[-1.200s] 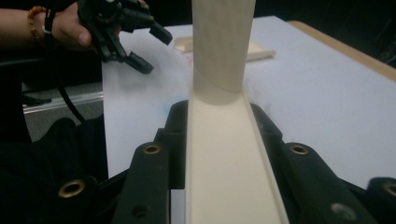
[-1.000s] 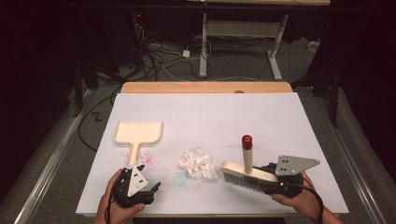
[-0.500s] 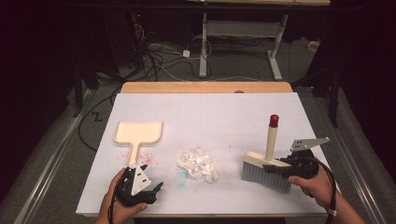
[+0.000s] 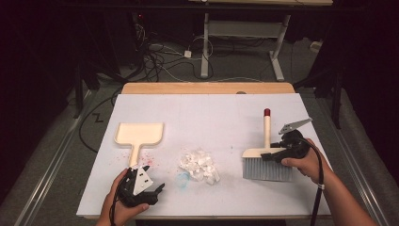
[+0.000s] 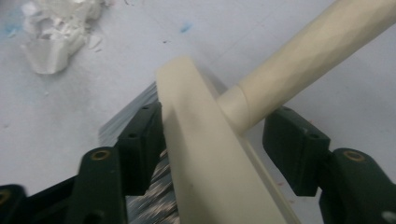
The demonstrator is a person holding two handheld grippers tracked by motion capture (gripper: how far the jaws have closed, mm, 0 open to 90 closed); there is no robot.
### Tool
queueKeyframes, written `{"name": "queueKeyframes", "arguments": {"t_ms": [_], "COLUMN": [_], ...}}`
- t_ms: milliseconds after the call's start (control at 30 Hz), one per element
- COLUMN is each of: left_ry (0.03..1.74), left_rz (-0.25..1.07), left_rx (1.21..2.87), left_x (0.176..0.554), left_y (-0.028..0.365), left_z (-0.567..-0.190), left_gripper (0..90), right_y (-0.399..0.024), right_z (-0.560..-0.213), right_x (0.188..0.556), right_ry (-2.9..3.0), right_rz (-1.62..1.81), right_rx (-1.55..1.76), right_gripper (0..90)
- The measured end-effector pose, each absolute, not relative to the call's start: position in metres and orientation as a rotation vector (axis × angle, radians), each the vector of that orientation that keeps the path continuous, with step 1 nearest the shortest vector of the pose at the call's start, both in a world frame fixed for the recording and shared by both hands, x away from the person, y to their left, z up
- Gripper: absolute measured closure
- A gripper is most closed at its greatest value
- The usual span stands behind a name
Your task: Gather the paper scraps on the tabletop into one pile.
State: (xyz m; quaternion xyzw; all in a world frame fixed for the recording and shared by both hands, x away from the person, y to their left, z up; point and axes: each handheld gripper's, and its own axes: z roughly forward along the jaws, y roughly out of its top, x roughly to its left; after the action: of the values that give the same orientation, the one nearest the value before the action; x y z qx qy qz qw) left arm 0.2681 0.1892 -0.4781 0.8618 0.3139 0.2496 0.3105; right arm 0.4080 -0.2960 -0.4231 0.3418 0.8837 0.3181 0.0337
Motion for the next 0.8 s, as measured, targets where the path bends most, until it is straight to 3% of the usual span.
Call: {"name": "queueKeyframes", "arguments": {"t_ms": [133,233,267,333,800], "left_ry": [0.825,0.819,0.816,0.817,0.835], "left_rz": [0.648,0.645,0.645,0.65,0.715], "left_rx": [2.29,2.294,2.295,2.292,2.232], "left_x": [0.27,0.27,0.27,0.27,0.262], "left_y": [0.188,0.187,0.187,0.187,0.193], "left_z": [-0.48,-0.48,-0.479,-0.479,-0.471], "left_gripper": [21.0,21.0,21.0,21.0,20.5], "right_y": [-0.294,-0.291,-0.289,-0.288,-0.303], "right_z": [-0.421,-0.417,-0.414,-0.411,-0.41], "right_x": [0.421,0.426,0.426,0.425,0.344], "right_ry": [2.727,2.663,2.62,2.586,2.164], "right_rz": [0.907,0.767,0.763,0.841,1.119], "right_rx": [1.033,0.982,0.976,0.966,0.827], "right_gripper": [29.0,40.5,36.3,37.4,23.8]}}
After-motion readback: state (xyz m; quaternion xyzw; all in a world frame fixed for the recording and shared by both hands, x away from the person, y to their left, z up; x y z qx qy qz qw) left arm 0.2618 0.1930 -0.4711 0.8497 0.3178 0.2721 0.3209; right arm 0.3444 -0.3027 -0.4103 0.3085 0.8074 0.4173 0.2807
